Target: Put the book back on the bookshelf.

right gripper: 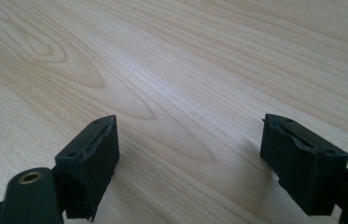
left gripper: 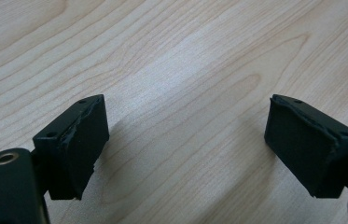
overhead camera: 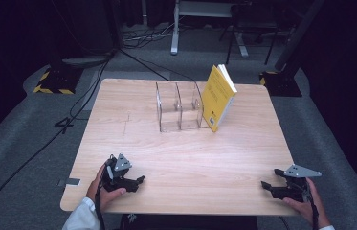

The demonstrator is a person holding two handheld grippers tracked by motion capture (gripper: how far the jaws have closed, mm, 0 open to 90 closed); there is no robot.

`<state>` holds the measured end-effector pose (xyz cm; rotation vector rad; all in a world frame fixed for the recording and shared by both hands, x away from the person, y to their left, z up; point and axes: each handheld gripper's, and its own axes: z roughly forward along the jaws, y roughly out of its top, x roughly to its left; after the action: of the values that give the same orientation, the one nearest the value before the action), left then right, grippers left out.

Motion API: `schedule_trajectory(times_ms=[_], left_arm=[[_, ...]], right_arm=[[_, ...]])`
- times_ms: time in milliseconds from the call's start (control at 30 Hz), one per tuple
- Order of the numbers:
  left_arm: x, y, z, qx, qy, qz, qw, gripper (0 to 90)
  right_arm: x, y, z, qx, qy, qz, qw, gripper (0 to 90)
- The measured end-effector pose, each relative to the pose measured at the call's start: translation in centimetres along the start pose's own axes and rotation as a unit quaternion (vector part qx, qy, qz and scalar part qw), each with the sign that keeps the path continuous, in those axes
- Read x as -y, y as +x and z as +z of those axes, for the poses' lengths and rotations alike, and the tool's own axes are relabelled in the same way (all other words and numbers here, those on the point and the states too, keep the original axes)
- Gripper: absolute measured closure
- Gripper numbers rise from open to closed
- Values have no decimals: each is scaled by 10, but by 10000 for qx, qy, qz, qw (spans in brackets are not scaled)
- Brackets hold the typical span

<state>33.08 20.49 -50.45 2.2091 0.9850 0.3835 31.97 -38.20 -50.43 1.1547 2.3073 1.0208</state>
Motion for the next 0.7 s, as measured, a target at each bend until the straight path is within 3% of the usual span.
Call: schedule_trajectory(times_ms=[700], left_arm=[[0, 0, 0, 5, 4, -5, 10000, 142]], right_arm=[[2, -2, -1, 42, -2, 48, 10000, 195]])
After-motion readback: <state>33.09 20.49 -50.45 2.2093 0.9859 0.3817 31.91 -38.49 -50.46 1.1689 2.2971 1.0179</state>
